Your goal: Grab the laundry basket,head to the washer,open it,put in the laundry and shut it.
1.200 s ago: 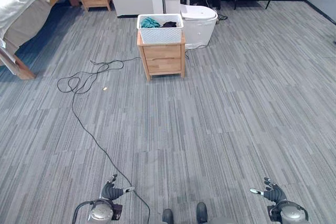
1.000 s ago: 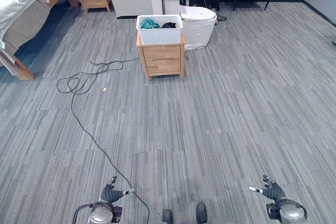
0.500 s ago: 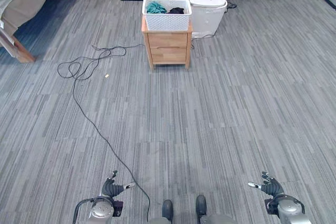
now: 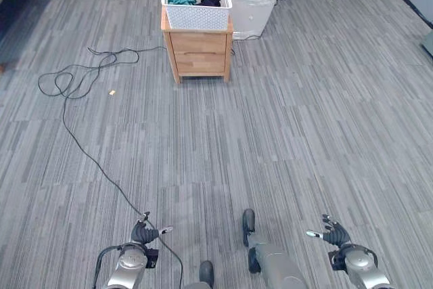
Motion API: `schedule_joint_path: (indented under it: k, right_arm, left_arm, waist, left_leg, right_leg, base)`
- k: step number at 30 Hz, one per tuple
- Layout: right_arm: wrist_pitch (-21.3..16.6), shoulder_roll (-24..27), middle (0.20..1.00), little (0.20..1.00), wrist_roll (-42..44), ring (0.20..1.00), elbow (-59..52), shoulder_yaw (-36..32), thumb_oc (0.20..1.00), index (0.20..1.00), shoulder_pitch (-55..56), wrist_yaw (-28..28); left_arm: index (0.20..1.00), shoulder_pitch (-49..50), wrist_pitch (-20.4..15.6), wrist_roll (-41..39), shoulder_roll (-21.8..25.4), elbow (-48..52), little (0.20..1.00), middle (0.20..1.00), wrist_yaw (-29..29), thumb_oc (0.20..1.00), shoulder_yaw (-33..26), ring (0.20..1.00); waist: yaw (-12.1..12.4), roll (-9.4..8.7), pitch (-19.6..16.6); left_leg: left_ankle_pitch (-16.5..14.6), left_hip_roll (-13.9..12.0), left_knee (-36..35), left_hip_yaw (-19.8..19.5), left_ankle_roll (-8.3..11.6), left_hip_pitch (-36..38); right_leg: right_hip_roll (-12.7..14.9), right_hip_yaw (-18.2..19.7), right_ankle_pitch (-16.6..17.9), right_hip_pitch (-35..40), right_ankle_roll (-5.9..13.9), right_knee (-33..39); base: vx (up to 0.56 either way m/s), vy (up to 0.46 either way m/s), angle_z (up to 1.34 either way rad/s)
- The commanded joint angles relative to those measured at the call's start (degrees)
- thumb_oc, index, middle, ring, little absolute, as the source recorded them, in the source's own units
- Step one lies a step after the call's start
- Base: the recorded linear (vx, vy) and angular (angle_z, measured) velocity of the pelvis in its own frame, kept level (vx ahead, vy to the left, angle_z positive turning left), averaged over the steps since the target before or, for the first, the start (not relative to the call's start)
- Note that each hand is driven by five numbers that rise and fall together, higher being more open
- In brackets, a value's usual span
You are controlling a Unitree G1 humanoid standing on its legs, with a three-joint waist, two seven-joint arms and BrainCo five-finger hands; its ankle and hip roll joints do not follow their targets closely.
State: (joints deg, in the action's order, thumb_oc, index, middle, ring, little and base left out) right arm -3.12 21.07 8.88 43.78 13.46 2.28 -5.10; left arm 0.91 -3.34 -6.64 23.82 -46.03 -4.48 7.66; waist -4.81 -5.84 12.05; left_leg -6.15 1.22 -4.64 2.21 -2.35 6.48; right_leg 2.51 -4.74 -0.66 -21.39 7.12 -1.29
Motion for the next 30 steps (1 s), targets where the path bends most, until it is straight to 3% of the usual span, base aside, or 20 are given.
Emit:
schedule_joint_path:
  k: [1,3,7,8,9,12,13,15,16,17,19,21,22,26,30]
  right_arm:
    - [-1.1,1.4,1.000,1.000,-1.6,1.000,-0.3,-0.9,1.000,1.000,-1.3,-1.0]
    - [-1.0,1.5,1.000,1.000,-1.8,1.000,0.9,-1.2,1.000,1.000,-0.7,-0.9]
    - [-1.1,2.5,1.000,1.000,-1.2,1.000,1.2,-1.8,1.000,1.000,-0.5,-0.9]
    - [-0.9,3.2,1.000,1.000,-0.8,1.000,1.8,-1.8,1.000,1.000,-1.2,-1.1]
    - [-0.9,3.2,1.000,1.000,-0.8,1.000,1.8,-1.8,1.000,1.000,-1.2,-1.1]
    - [-0.9,3.9,1.000,1.000,-0.7,1.000,2.2,-1.8,1.000,1.000,-1.7,-1.3]
    - [-0.8,4.1,1.000,1.000,-0.7,1.000,2.4,-1.8,1.000,1.000,-1.9,-1.4]
    - [-0.8,4.4,1.000,1.000,-1.0,1.000,2.4,-1.6,1.000,1.000,-1.9,-1.7]
    - [-0.9,4.3,1.000,1.000,-1.1,1.000,3.0,-1.6,1.000,1.000,-1.9,-2.2]
    - [-0.8,4.1,1.000,1.000,-1.3,1.000,3.3,-1.5,1.000,1.000,-1.9,-2.4]
    - [-0.8,3.4,1.000,1.000,-2.0,1.000,4.6,-1.4,1.000,1.000,-1.9,-2.9]
    - [-0.8,3.1,1.000,1.000,-2.2,1.000,5.1,-1.3,1.000,1.000,-2.1,-2.8]
    - [-0.6,2.6,1.000,1.000,-2.9,1.000,6.0,-1.5,1.000,1.000,-2.4,-2.6]
    - [-0.4,1.4,1.000,1.000,-2.9,1.000,6.6,-1.8,1.000,1.000,-2.5,-2.3]
    - [-0.5,0.1,1.000,1.000,-2.3,1.000,6.1,-1.6,1.000,1.000,-3.7,-1.9]
  left_arm:
    - [1.000,0.2,-1.8,-0.5,1.3,2.2,1.000,1.000,0.2,1.000,0.8,1.000]
    - [1.000,1.1,-1.7,-0.4,0.3,1.9,1.000,1.000,0.5,1.000,1.0,1.000]
    - [1.000,1.6,-1.5,-0.6,-1.1,2.3,1.000,1.000,1.1,1.000,2.1,1.000]
    - [1.000,0.6,-1.4,-0.7,-1.6,1.8,1.000,1.000,1.0,1.000,2.9,1.000]
    - [1.000,0.6,-1.4,-0.7,-1.6,1.8,1.000,1.000,1.0,1.000,2.9,1.000]
    - [1.000,0.2,-1.4,-0.7,-1.8,1.5,1.000,1.000,1.0,1.000,3.2,1.000]
    - [1.000,0.0,-1.4,-0.6,-1.9,1.2,1.000,1.000,1.0,1.000,3.4,1.000]
    - [1.000,0.0,-1.4,-0.2,-1.8,1.1,1.000,1.000,0.8,1.000,3.4,1.000]
    - [1.000,-0.1,-1.4,0.1,-1.7,0.9,1.000,1.000,0.6,1.000,3.4,1.000]
    - [1.000,0.0,-1.3,0.1,-1.6,0.9,1.000,1.000,0.6,1.000,3.4,1.000]
    - [1.000,0.1,-1.2,0.1,-1.6,0.3,1.000,1.000,0.4,1.000,3.1,1.000]
    - [1.000,0.1,-1.3,0.0,-1.7,0.1,1.000,1.000,0.3,1.000,3.0,1.000]
    - [1.000,-0.1,-1.2,0.0,-1.6,-0.7,1.000,1.000,0.1,1.000,2.9,1.000]
    - [1.000,-0.7,-1.3,0.5,-0.9,-1.2,1.000,1.000,0.2,1.000,2.9,1.000]
    - [1.000,-2.3,-1.3,0.6,0.0,-2.4,1.000,1.000,0.2,1.000,3.6,1.000]
  waist:
    - [-1.0,1.06,-0.2]
    - [-1.4,2.07,-1.4]
    - [-2.1,3.39,-2.6]
    - [-2.2,2.80,-2.1]
    - [-2.1,2.89,-2.1]
    - [-1.2,2.42,-1.5]
    - [-0.8,2.08,-1.0]
    - [0.2,2.48,-0.4]
    - [1.3,2.90,0.2]
    - [1.8,3.17,0.4]
    - [3.1,3.21,0.2]
    - [3.6,2.95,0.1]
    - [4.2,2.82,-1.1]
    - [4.4,1.88,-2.3]
    - [3.8,-0.54,-3.7]
  left_leg:
    - [-8.3,2.8,7.7,-3.4,1.58,2.5]
    - [-6.7,1.4,9.9,-2.8,3.34,2.6]
    - [0.6,-1.2,21.4,0.3,7.37,-1.1]
    - [1.0,-2.6,25.4,3.5,6.69,-5.3]
    - [0.8,-2.8,25.7,3.5,6.69,-5.4]
    - [-2.3,-3.1,21.8,6.2,4.91,-9.6]
    - [-1.9,-3.0,20.8,6.8,4.61,-12.8]
    - [1.8,-3.5,17.0,6.6,4.95,-16.6]
    - [7.2,-4.2,12.1,6.5,6.00,-19.9]
    - [9.0,-4.6,9.0,6.8,6.25,-21.3]
    - [11.6,-5.3,2.0,7.4,6.70,-24.0]
    - [12.3,-5.4,0.9,7.2,6.88,-24.4]
    - [13.7,-7.2,1.2,9.0,7.04,-24.6]
    - [14.7,-7.2,7.6,11.1,6.56,-25.1]
    - [9.7,-5.3,13.9,12.2,4.66,-25.9]
  right_leg:
    - [-0.2,-0.1,2.8,4.9,1.42,-3.2]
    - [-0.7,0.1,2.8,6.3,0.23,-3.3]
    - [-1.7,-0.1,0.7,10.9,-2.34,-2.4]
    - [-0.9,-0.1,-1.4,13.0,-3.33,-2.2]
    - [-1.0,0.0,-1.5,13.0,-3.33,-2.2]
    - [-0.1,-0.3,-3.6,15.0,-3.29,-2.4]
    - [0.3,-0.5,-4.1,16.1,-3.19,-2.3]
    - [-0.4,-0.3,-5.1,18.1,-3.34,-1.7]
    - [-1.4,0.1,-6.2,20.7,-3.56,-1.0]
    - [-2.0,0.5,-7.2,22.0,-3.71,-0.8]
    - [-2.3,2.5,-9.2,26.5,-3.57,-0.4]
    - [-2.2,3.4,-9.9,27.8,-3.41,-0.4]
    - [-1.3,5.4,-11.5,31.5,-2.62,-0.7]
    - [1.4,5.7,-11.4,33.1,-1.29,-1.7]
    - [5.7,7.2,-4.6,29.8,1.66,-8.2]
  base:
    - [0.29,-0.185,0.46]
    - [0.27,-0.183,0.42]
    - [0.23,-0.176,0.20]
    - [0.17,-0.116,-0.06]
    - [0.17,-0.100,-0.10]
    - [0.15,-0.027,-0.19]
    - [0.19,-0.019,-0.04]
    - [0.26,-0.005,-0.09]
    - [0.38,0.010,-0.20]
    - [0.43,0.032,-0.19]
    - [0.48,0.101,-0.03]
    - [0.56,0.190,-0.61]
    - [0.66,0.262,-0.80]
    - [0.52,0.249,-0.42]
    - [0.32,0.196,-0.06]
